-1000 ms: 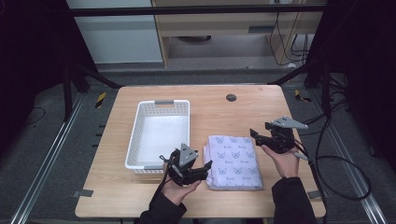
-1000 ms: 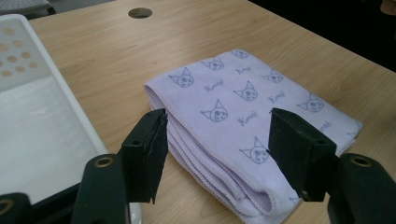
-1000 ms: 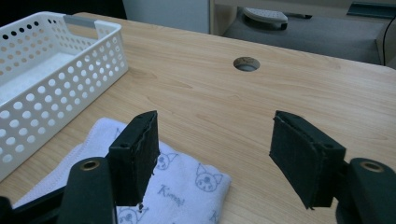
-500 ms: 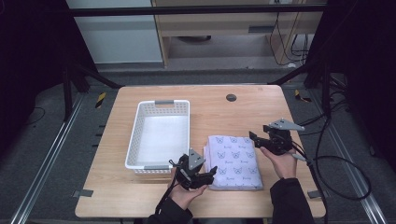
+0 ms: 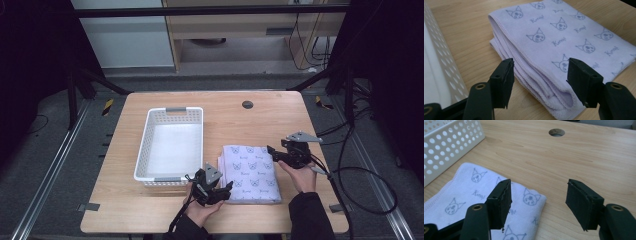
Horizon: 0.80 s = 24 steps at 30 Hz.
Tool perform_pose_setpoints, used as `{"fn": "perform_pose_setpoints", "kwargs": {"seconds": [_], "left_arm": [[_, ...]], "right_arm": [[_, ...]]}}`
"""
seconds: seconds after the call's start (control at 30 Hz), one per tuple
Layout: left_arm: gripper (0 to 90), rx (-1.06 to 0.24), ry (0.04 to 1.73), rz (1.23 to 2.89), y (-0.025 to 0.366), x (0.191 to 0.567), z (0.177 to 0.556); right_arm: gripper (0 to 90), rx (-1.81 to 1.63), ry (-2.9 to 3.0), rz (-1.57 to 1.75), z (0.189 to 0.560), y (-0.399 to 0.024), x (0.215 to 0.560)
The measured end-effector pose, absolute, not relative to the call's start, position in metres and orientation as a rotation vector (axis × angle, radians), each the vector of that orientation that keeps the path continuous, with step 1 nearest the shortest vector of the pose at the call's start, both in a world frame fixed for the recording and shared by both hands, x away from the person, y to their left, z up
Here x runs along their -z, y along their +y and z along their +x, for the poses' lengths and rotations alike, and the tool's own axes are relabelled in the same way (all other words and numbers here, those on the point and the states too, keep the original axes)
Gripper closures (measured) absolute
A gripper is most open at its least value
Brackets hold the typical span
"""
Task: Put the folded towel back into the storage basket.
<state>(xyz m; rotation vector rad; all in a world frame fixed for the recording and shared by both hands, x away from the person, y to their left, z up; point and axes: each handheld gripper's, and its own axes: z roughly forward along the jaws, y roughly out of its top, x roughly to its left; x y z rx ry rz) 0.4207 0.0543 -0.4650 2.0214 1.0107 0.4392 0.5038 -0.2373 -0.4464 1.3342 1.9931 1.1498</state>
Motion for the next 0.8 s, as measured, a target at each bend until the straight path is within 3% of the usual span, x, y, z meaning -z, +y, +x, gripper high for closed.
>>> {"fn": "perform_pose_setpoints", "kwargs": {"seconds": [0.8], "left_arm": [[37.1,-0.412,1.029,2.091,0.040,0.487,0.424]], "right_arm": [[43.0,-1.089,2.088,1.371,0.512,-0.229,0.478]]}}
